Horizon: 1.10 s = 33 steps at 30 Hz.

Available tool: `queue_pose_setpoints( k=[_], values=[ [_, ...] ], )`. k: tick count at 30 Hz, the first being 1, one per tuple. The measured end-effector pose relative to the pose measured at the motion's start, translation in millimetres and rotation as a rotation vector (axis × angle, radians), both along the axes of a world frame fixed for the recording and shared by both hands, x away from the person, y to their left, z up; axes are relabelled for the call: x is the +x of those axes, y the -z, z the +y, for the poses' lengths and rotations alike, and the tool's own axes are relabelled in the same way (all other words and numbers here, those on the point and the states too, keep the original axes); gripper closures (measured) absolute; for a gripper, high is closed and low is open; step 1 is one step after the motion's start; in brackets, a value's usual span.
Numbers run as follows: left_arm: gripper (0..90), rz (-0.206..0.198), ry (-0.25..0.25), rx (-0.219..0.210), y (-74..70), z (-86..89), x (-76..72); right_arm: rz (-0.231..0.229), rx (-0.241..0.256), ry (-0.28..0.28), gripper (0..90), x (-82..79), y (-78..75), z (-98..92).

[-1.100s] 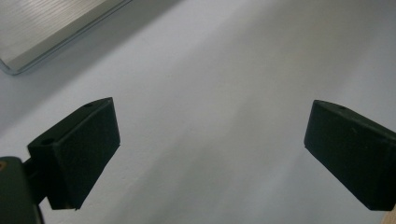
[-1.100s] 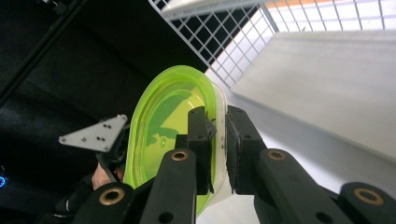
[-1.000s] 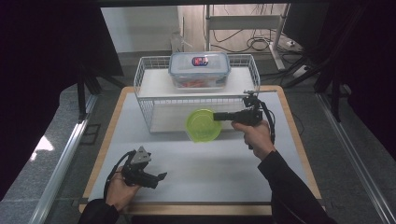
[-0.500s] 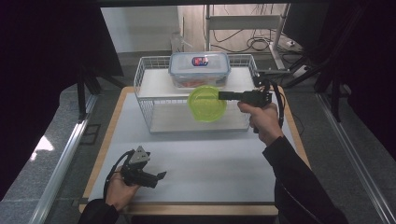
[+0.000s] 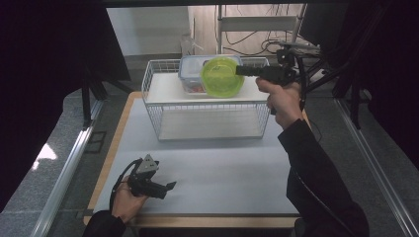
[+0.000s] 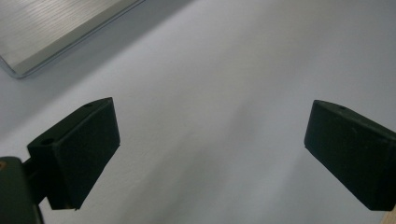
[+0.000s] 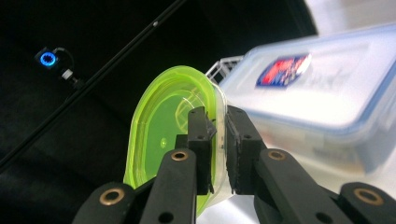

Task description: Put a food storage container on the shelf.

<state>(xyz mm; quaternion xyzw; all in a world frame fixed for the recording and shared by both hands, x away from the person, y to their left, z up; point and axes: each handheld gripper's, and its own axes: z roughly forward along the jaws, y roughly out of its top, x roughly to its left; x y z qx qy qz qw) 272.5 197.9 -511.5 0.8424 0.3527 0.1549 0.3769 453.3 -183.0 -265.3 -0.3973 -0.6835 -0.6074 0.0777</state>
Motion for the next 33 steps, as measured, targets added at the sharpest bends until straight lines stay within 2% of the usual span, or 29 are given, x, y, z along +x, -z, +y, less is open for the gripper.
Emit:
queue_pose_setpoints(
  k=[5, 13, 14, 22, 29, 33],
  values=[
    [3.3, -0.001, -0.004, -0.007, -0.4, 0.7, 0.0, -0.004, 0.0, 0.045, 81.9, 14.1, -15.2, 6.7],
    [2.9, -0.006, -0.01, -0.027, -1.5, 2.6, 0.3, -0.005, -0.017, 0.113, 81.8, 37.9, -27.5, 19.6],
    [2.7, -0.006, -0.01, -0.028, -1.4, 2.6, 0.4, 0.002, -0.025, 0.125, 81.8, 44.1, -28.0, 23.5],
    [2.2, -0.006, -0.005, -0.038, -0.8, 1.3, 0.6, 0.029, -0.043, 0.168, 81.8, 62.6, -27.3, 34.8],
    [2.1, 0.005, 0.001, -0.038, 0.3, -0.1, 1.1, 0.078, -0.069, 0.185, 81.5, 78.6, -18.2, 43.7],
    [2.2, 0.007, 0.005, -0.037, 0.7, -0.6, 1.5, 0.106, -0.052, 0.194, 80.3, 85.2, -15.6, 45.9]
  ],
)
